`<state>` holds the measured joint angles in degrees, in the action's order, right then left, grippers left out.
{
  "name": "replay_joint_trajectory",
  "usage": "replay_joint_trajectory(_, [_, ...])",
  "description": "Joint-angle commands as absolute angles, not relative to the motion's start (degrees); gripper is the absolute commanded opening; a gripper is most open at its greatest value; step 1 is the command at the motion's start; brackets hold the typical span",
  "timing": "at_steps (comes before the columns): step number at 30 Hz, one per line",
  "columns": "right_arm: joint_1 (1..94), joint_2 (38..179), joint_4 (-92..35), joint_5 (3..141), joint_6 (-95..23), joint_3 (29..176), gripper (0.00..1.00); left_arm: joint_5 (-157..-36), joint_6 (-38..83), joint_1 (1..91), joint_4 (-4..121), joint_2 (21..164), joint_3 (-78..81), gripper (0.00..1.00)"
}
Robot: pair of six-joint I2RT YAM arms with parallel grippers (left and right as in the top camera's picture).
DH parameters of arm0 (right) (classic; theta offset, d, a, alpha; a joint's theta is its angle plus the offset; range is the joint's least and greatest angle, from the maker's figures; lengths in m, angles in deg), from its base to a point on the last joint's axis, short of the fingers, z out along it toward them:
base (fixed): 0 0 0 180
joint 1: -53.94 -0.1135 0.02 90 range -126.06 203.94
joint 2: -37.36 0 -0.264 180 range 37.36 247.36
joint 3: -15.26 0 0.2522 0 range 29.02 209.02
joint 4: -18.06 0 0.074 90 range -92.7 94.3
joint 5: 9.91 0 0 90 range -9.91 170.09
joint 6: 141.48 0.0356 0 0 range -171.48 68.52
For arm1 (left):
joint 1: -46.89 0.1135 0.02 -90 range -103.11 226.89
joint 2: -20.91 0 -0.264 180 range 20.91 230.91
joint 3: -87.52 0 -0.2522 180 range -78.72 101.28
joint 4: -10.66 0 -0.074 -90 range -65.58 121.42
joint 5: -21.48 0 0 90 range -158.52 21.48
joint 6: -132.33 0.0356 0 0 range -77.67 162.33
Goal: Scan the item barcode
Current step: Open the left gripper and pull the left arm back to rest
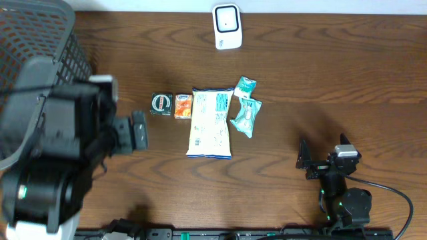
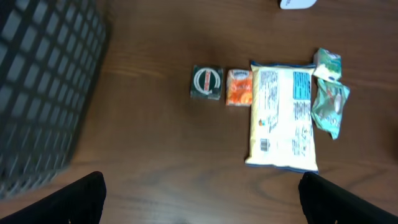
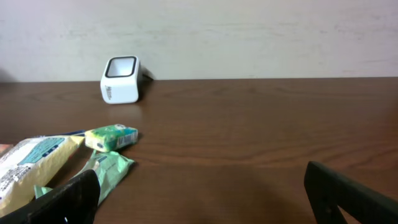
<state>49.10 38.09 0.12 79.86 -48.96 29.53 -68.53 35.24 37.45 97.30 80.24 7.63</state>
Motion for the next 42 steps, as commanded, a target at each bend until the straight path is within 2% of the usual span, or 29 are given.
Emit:
replay_joint_trajectory(1, [48.6,37.7,0.0,79.7,-49.4,29.3,0.99,-68.0,34.5,37.6,97.7,74.4,1.4,0.98])
replay_joint_trajectory(14, [48.6,37.7,0.0,79.7,-49.4,29.3,0.99,-68.0,21.4,37.6,92.4,56.7,-20.1,0.98])
replay_joint_trajectory(21, [48.6,37.7,0.0,79.7,-49.4,29.3,0.99,-68.0,14.4,37.6,91.7,55.0,-27.6,0.98])
replay_joint_trajectory(27, [48.6,37.7,0.1,79.5,-48.9,29.3,0.99,-68.0,13.9,37.6,92.5,55.0,-28.3,0.98])
replay_joint_trajectory(31, [48.6,37.7,0.5,74.6,-38.1,29.3,0.99,-68.0,13.9,37.6,92.5,55.0,-28.3,0.98])
replay_joint_trajectory(35, [48.6,37.7,1.1,67.8,-16.7,29.3,0.99,-68.0,13.9,37.6,92.5,55.0,-28.3,0.98])
replay_joint_trajectory(39, [48.6,37.7,1.2,65.7,-2.3,29.3,0.99,-68.0,13.9,37.6,92.5,55.0,-28.3,0.98])
replay_joint_trajectory(42, [48.6,37.7,1.8,56.7,9.2,29.3,0.99,-68.0,13.9,37.6,92.5,55.0,-28.3,0.97])
